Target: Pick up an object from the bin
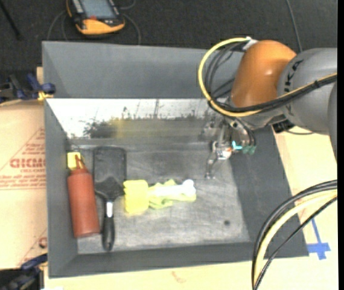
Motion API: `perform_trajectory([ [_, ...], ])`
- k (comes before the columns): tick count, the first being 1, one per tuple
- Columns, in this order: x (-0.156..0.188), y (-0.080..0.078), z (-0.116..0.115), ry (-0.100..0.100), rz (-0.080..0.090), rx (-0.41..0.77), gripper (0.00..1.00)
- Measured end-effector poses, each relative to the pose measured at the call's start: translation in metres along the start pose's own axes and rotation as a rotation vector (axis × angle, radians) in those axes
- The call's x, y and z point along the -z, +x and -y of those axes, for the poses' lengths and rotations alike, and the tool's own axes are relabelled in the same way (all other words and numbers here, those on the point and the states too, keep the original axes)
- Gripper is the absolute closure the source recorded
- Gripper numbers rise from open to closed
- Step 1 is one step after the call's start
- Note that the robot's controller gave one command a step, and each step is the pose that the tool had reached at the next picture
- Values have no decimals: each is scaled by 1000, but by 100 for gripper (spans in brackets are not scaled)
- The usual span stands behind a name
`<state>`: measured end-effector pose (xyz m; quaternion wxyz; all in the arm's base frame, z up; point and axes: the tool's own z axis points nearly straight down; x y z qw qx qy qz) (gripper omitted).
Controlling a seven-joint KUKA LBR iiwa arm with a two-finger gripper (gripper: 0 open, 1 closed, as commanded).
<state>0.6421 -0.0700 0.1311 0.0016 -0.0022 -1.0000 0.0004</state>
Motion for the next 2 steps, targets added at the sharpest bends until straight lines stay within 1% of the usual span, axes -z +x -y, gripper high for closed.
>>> perform_trajectory([
  [1, 5, -2, 0, 1, 8, 1, 0],
  [2, -57, -12, 4, 3, 11, 181, 100],
])
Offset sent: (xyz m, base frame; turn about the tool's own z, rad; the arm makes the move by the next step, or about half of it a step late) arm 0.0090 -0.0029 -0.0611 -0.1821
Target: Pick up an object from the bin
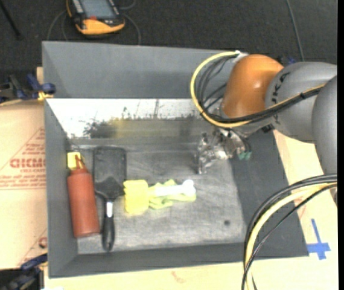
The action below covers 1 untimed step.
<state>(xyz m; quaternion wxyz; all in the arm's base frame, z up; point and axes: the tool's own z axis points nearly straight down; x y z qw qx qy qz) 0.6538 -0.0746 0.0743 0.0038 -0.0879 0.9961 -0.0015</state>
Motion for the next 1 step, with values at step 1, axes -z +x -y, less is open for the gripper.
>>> perform_trajectory([
  [1, 0, 0, 0, 0, 0, 0, 100],
])
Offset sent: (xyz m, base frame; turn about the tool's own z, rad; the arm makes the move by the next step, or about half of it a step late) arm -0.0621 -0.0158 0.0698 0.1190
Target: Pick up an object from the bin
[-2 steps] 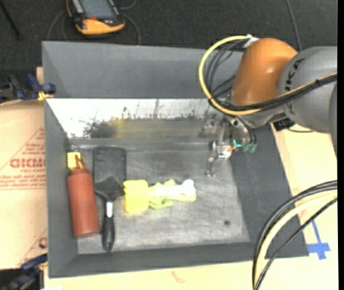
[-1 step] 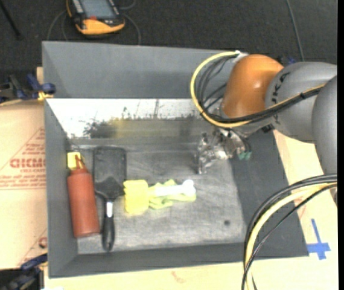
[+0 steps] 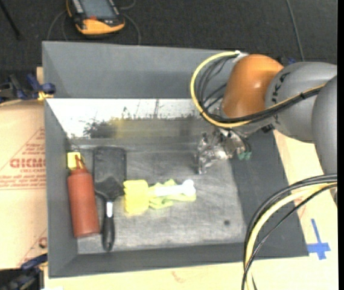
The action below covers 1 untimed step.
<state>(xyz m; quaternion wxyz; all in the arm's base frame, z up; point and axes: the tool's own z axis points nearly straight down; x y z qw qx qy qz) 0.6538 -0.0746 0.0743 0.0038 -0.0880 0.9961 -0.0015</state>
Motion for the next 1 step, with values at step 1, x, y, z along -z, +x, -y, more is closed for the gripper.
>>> perform_trajectory([
  [1, 37, 39, 1, -6, -10, -69, 100],
])
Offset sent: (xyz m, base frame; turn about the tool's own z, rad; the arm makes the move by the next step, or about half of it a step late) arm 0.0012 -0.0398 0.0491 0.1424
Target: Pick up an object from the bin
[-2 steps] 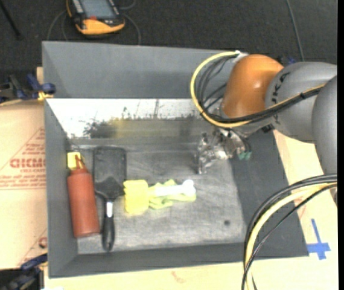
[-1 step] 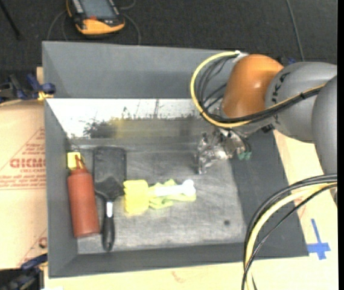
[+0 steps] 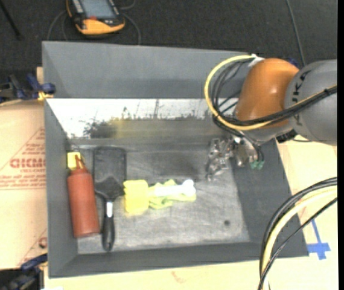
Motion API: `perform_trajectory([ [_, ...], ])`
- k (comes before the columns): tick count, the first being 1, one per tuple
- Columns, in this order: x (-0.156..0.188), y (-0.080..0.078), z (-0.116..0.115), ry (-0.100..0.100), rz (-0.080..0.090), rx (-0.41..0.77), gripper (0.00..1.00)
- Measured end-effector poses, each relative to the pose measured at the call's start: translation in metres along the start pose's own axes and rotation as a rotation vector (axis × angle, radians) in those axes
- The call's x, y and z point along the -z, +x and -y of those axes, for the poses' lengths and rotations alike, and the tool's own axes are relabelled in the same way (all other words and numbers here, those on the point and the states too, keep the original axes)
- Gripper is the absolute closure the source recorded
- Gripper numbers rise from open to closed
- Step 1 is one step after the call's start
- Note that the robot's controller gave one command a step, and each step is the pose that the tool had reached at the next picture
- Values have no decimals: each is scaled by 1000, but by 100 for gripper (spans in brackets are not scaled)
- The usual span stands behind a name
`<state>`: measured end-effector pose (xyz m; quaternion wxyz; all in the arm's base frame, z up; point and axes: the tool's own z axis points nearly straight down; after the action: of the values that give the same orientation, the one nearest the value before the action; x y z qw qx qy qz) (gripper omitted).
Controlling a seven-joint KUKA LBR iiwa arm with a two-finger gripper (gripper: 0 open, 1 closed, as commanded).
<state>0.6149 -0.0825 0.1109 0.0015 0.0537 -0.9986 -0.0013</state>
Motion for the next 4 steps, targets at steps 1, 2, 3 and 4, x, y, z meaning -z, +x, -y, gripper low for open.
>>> perform_trajectory([
  [1, 23, 0, 15, 4, 11, -41, 100],
  [2, 1, 109, -8, 2, 0, 55, 0],
  [3, 2, 106, -8, 4, 5, 56, 0],
  [4, 1, 95, -42, 6, 7, 115, 0],
])
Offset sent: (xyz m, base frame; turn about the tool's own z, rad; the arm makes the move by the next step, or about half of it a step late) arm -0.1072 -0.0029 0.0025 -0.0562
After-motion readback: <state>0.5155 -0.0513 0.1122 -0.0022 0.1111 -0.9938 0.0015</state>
